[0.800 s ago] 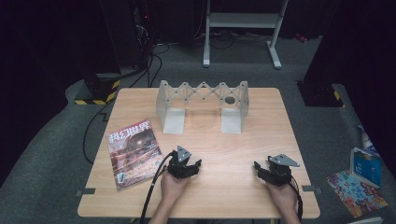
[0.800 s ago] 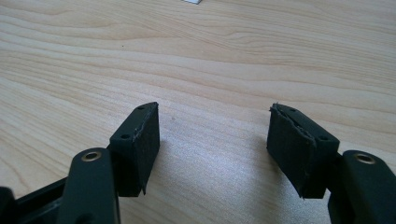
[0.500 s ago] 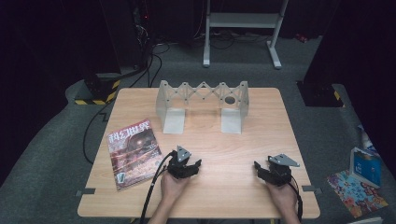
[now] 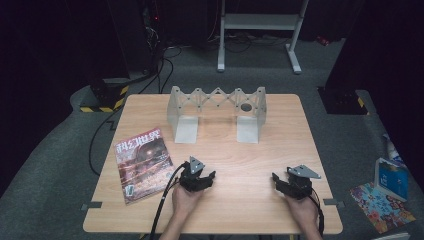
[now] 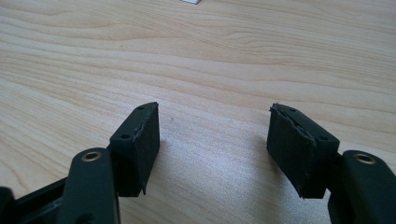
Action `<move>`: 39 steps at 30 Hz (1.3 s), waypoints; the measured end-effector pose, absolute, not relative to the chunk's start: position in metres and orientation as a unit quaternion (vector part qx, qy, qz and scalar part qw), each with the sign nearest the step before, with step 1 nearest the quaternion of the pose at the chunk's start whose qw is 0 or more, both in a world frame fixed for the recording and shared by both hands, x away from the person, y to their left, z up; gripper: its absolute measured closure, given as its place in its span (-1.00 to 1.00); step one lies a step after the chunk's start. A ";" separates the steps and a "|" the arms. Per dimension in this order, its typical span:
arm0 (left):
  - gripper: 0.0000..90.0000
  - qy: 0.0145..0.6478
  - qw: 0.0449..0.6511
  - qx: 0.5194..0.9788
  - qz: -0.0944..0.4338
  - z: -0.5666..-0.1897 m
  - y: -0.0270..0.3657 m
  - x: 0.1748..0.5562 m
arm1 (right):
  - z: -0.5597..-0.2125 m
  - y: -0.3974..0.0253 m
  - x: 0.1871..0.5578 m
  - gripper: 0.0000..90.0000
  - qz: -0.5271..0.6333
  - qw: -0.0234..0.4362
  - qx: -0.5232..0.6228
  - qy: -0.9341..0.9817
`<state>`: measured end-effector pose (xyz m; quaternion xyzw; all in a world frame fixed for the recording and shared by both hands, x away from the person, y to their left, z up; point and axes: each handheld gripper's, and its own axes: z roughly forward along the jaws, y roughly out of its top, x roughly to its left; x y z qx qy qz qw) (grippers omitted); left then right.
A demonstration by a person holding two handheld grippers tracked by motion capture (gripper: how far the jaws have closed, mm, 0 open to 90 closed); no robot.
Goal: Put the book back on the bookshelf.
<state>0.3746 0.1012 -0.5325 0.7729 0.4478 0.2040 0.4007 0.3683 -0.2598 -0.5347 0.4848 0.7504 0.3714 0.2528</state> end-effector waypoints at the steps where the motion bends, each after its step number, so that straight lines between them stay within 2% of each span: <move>1: -0.14 0.448 0.401 0.773 0.204 -0.533 0.101 0.375 | -0.535 -0.260 0.368 -0.23 0.371 0.253 0.485 0.750; 22: -0.16 0.440 0.388 0.779 0.222 -0.533 0.096 0.376 | -0.535 -0.260 0.369 -0.23 0.373 0.253 0.483 0.751; 39: -0.13 0.441 0.397 0.778 0.207 -0.530 0.101 0.375 | -0.535 -0.260 0.368 -0.23 0.373 0.251 0.482 0.752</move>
